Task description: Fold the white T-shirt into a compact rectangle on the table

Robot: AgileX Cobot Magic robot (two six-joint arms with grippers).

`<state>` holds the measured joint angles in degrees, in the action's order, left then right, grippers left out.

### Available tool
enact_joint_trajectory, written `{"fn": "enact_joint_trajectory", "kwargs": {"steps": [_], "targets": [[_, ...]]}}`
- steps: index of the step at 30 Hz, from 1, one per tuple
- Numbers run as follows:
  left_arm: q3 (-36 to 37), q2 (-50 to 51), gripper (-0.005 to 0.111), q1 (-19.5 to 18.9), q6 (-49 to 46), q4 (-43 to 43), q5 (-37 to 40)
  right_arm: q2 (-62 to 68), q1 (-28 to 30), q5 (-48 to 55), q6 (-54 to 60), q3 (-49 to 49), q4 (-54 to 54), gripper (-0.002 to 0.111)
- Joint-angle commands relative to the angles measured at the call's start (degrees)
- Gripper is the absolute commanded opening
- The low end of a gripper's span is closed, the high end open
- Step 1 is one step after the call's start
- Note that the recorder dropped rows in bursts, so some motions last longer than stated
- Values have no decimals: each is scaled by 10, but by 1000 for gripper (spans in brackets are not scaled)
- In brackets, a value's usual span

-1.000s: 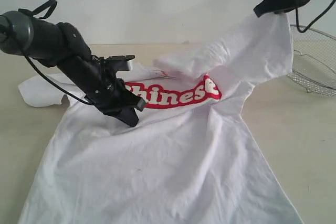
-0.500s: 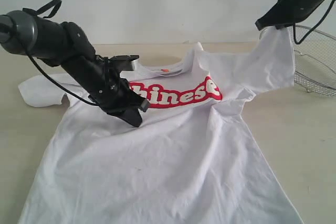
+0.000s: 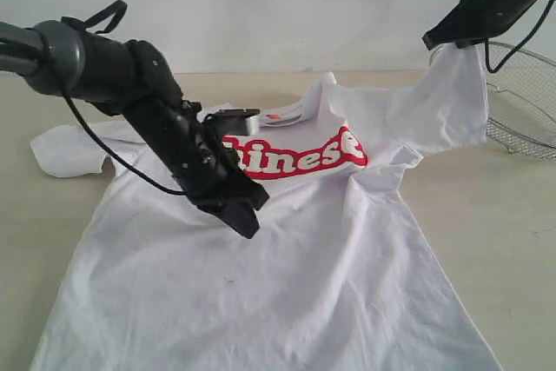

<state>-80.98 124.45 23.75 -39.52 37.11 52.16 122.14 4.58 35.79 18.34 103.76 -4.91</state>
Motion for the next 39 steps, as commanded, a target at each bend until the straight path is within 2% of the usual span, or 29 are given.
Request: {"fn": "enact_joint_trajectory", "kwargs": {"steps": [1,7,13,23,31,39], "targets": [[-3,-7,5,53,-9,8,10,-3,3,6,6,3,3,0],[6,-7,5,105,-13,17,32,-3,1,8,6,3,3,0],[42,-7,5,140,-44,59,46,-3,1,15,17,3,3,0],[57,-7,5,163,-44,45,24,-3,1,23,17,3,3,0],[87,2,5,199,-40,24,35,-3,1,21,17,3,3,0],[137,3,5,202,-41,27,46,-3,1,59,17,3,15,0]]}}
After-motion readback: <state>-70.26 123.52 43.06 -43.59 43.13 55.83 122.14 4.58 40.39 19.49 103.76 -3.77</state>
